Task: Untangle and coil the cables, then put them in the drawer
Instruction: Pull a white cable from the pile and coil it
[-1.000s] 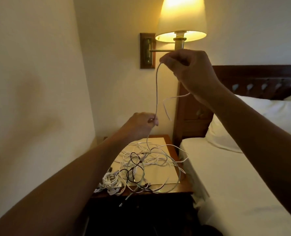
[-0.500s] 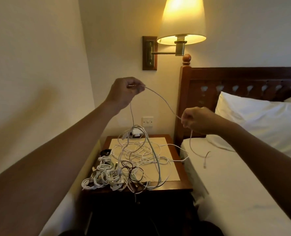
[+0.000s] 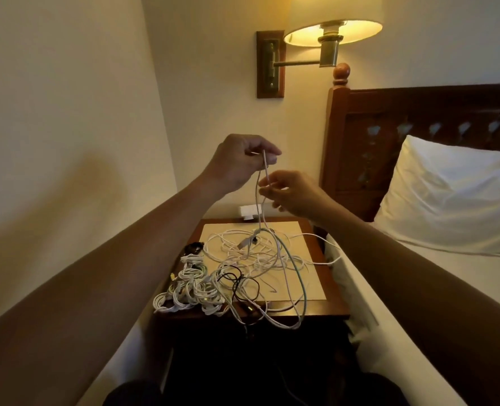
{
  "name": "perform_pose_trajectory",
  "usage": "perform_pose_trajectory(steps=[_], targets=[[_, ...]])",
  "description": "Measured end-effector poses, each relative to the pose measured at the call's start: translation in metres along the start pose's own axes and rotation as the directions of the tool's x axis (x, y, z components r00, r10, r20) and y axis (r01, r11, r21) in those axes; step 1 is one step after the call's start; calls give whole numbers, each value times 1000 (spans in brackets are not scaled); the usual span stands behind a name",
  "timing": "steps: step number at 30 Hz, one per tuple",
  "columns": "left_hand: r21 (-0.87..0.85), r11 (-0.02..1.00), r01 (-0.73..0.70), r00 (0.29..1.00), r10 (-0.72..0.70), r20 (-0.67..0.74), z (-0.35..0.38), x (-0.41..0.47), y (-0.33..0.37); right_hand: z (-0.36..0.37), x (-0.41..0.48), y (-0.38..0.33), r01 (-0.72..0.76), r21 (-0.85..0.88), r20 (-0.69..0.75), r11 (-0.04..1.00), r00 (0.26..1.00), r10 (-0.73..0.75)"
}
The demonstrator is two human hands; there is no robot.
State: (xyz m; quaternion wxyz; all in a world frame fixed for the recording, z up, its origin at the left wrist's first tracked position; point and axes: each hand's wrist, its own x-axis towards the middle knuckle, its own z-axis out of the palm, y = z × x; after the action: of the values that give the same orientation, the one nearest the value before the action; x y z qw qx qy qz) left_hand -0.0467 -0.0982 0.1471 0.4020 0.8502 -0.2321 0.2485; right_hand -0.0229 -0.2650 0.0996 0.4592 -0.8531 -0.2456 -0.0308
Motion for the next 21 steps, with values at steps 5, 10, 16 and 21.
perform_pose_trajectory(steps=[5, 10, 16, 21], targets=[[-80, 997, 6, 998, -2, 56, 4, -5, -13, 3, 10, 20, -15, 111, -7, 994, 1000, 16], [-243, 968, 55, 994, -31, 102, 25, -10, -25, 5, 10, 39, -19, 86, 164, 996, 986, 5], [-248, 945, 212, 973, -227, -33, 41, -28, -72, -23, 15, 57, -101, 266, 51, 959, 995, 91], [110, 954, 281, 879, -301, 370, 101, -63, -109, -37, 22, 54, -116, 418, 70, 901, 993, 96]])
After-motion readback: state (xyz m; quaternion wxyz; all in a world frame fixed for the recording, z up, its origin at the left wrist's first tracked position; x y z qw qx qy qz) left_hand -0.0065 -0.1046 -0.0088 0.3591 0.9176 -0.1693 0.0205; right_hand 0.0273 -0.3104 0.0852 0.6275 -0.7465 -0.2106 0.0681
